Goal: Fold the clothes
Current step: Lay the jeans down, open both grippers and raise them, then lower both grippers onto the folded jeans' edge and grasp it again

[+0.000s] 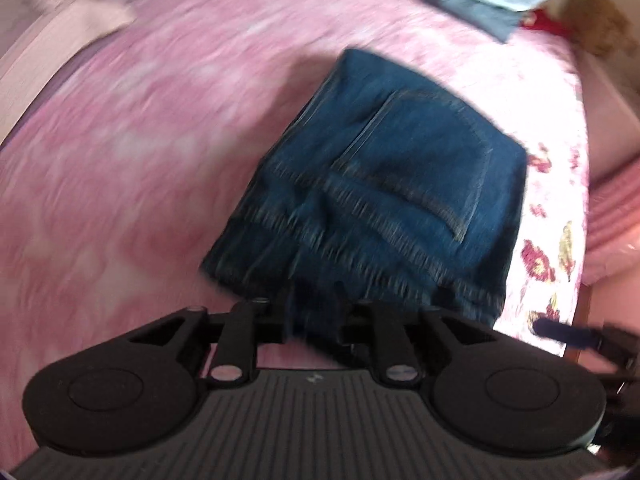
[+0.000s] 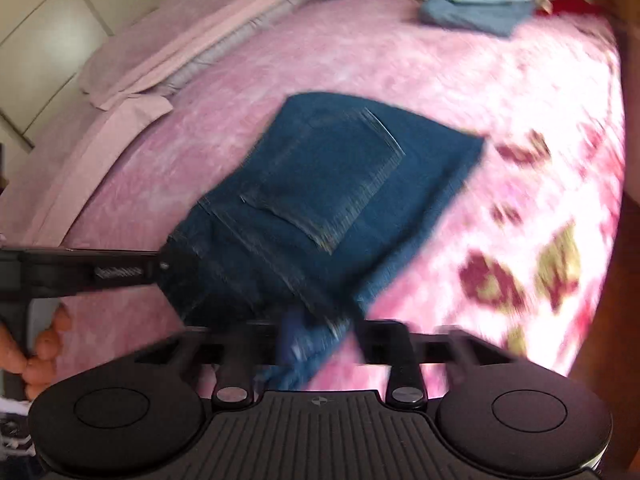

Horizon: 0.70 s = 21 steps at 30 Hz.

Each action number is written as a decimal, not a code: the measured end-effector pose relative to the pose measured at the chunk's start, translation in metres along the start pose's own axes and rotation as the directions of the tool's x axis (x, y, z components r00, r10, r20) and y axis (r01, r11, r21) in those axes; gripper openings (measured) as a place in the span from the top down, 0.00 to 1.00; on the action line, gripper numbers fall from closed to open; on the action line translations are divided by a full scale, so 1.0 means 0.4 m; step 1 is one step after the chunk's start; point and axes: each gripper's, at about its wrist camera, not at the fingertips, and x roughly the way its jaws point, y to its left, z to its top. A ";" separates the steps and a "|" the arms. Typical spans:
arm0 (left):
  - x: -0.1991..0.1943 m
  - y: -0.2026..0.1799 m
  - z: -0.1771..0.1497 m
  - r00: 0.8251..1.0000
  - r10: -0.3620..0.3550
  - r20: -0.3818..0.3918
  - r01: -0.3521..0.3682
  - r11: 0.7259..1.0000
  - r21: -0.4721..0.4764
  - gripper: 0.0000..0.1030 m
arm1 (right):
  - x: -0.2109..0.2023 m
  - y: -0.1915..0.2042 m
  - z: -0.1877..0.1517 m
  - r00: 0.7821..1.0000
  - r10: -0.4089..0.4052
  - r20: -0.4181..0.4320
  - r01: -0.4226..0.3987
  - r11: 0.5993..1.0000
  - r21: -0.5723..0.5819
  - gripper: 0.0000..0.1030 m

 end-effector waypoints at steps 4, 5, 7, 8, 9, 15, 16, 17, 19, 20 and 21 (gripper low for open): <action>-0.004 -0.010 -0.021 0.996 0.059 -0.070 -0.062 0.997 -0.051 0.71 | -0.009 -0.027 -0.022 0.997 0.039 -0.073 -0.030 0.992 0.122 0.29; -0.004 -0.010 -0.028 0.994 0.066 -0.087 -0.071 0.996 -0.057 0.71 | -0.011 -0.035 -0.022 0.995 0.056 -0.084 -0.042 0.986 0.161 0.29; -0.003 -0.007 -0.035 0.991 0.074 -0.114 -0.081 0.995 -0.061 0.70 | -0.019 -0.053 -0.019 0.994 0.070 -0.089 -0.048 0.973 0.225 0.29; -0.006 -0.007 -0.035 0.991 0.074 -0.113 -0.081 0.995 -0.058 0.70 | -0.023 -0.062 -0.018 0.993 0.076 -0.090 -0.051 0.965 0.257 0.29; -0.009 -0.006 -0.035 0.991 0.075 -0.113 -0.081 0.995 -0.054 0.69 | -0.027 -0.067 -0.014 0.993 0.075 -0.086 -0.049 0.962 0.270 0.29; -0.013 0.006 -0.027 0.992 0.075 -0.102 -0.081 0.995 -0.061 0.68 | -0.046 -0.089 -0.006 0.996 0.055 -0.070 -0.031 0.951 0.307 0.29; -0.013 0.007 -0.026 0.992 0.073 -0.102 -0.080 0.995 -0.065 0.68 | -0.041 -0.090 -0.005 0.996 0.052 -0.073 -0.026 0.950 0.312 0.29; -0.013 0.009 -0.026 0.992 0.071 -0.103 -0.079 0.995 -0.068 0.68 | -0.040 -0.091 -0.007 0.996 0.048 -0.077 -0.022 0.949 0.315 0.29; -0.010 0.011 -0.023 0.992 0.068 -0.106 -0.076 0.994 -0.072 0.67 | -0.040 -0.093 -0.007 0.996 0.047 -0.082 -0.019 0.949 0.316 0.29; -0.007 0.013 -0.024 0.992 0.067 -0.108 -0.076 0.994 -0.074 0.67 | -0.038 -0.094 -0.007 0.995 0.047 -0.085 -0.018 0.949 0.315 0.29; -0.004 0.015 -0.026 0.992 0.064 -0.110 -0.073 0.994 -0.080 0.67 | -0.036 -0.094 -0.007 0.995 0.048 -0.088 -0.018 0.949 0.314 0.29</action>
